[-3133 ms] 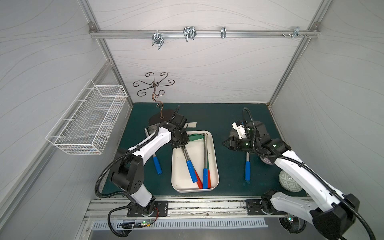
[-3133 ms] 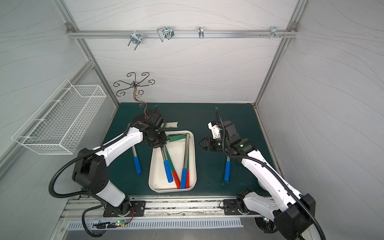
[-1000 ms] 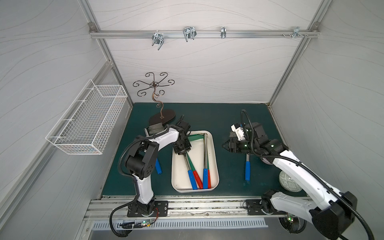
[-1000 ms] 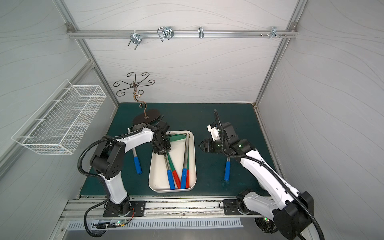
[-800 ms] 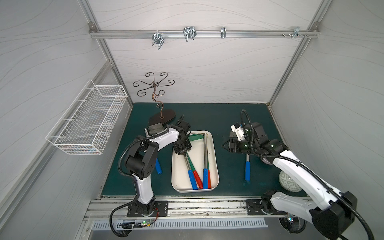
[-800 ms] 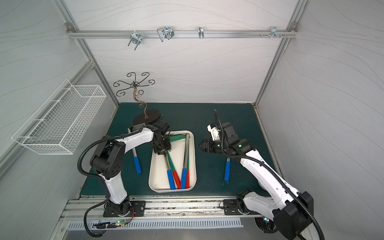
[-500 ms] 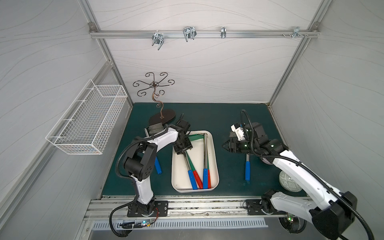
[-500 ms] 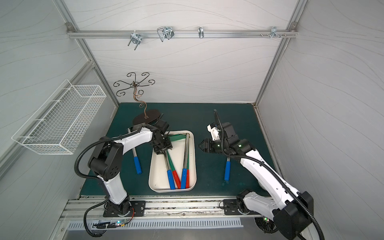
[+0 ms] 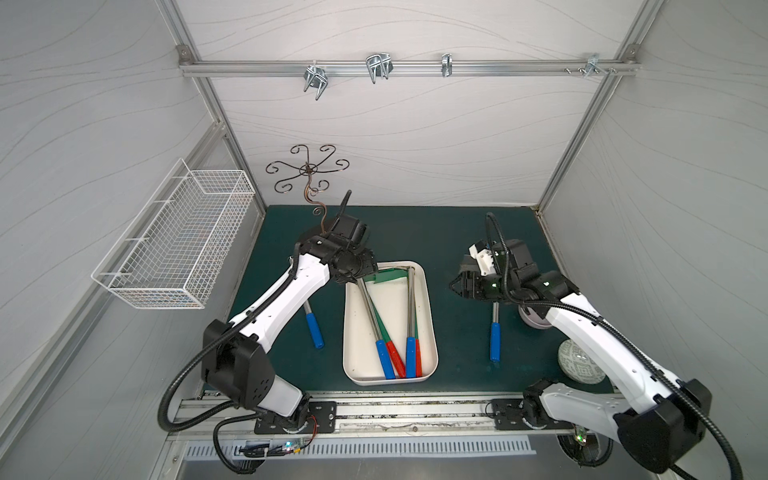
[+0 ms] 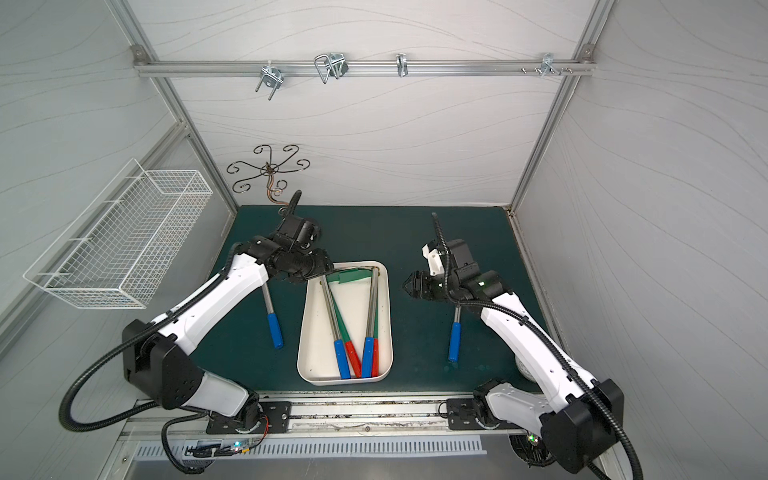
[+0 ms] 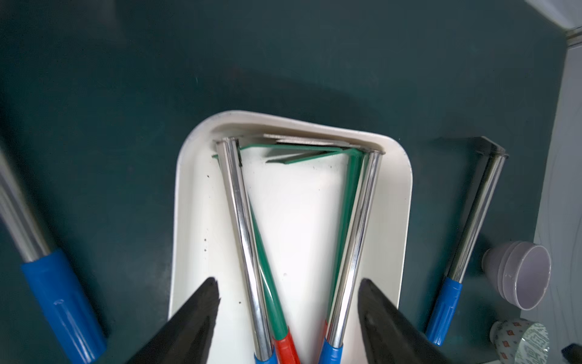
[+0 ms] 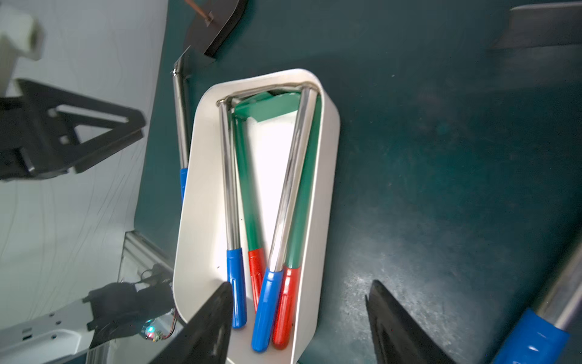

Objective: Put the small hoe into the storage box
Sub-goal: Place the hoe in the storage box, then pick up the hoe from the center of the board.

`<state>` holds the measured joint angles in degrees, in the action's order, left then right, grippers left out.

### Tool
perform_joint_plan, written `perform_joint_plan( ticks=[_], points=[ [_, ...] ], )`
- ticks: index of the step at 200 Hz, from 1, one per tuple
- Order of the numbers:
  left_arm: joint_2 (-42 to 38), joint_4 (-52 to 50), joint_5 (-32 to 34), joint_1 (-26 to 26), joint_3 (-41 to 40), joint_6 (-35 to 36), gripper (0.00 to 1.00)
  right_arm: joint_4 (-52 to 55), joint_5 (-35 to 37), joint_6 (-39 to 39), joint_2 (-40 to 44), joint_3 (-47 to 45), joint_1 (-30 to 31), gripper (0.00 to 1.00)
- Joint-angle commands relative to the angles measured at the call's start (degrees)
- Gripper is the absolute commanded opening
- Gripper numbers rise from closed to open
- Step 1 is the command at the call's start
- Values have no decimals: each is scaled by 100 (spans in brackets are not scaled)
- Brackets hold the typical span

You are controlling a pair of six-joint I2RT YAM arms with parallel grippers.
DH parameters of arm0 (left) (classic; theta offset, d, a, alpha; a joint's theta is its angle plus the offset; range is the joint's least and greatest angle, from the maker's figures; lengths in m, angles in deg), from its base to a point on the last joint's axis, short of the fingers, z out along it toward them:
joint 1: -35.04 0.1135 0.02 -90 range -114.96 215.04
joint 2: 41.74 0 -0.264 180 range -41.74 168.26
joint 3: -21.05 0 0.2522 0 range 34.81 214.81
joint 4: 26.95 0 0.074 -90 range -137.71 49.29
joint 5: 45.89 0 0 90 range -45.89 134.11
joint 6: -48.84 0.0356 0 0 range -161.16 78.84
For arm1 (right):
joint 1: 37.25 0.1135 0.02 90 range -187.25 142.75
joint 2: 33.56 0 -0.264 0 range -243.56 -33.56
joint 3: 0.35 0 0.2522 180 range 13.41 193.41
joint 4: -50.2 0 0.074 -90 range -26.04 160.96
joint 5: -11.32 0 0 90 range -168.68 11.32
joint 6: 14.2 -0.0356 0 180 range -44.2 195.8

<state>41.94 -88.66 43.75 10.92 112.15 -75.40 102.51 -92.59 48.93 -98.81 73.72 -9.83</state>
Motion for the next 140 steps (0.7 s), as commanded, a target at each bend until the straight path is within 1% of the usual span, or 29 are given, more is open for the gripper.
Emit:
perform_joint_plan(
  ticks=[1, 19, 36, 47, 63, 79, 104, 116, 140],
  points=[
    [-393, 109, 420, 290, -377, 699, 72, 476, 292, 285, -136, 241, -440, 69],
    [-680, 280, 394, 658, -789, 999, 72, 654, 351, 393, -265, 293, -944, 69],
    [-862, 429, 220, 1086, -1129, 1263, 72, 892, 481, 359, -455, 305, -1448, 69],
    [-945, 567, 88, 1375, -1336, 1423, 71, 964, 622, 263, -596, 282, -1653, 70],
    [-1049, 850, -140, 1700, -1639, 1578, 70, 837, 608, 90, -877, 139, -1860, 70],
    [-1112, 1096, -291, 1880, -1919, 1681, 69, 760, 580, -179, -1205, 86, -1940, 70],
    [-1173, 1269, -316, 2011, -2152, 1677, 69, 587, 853, -363, -1619, 57, -1929, 71],
    [-1213, 1277, -312, 2030, -2179, 1653, 68, 552, 1063, -321, -1816, 113, -1936, 71],
    [-1331, 1372, -316, 2086, -2290, 1557, 68, 454, 1638, 3, -2245, 313, -1934, 71]
  ],
)
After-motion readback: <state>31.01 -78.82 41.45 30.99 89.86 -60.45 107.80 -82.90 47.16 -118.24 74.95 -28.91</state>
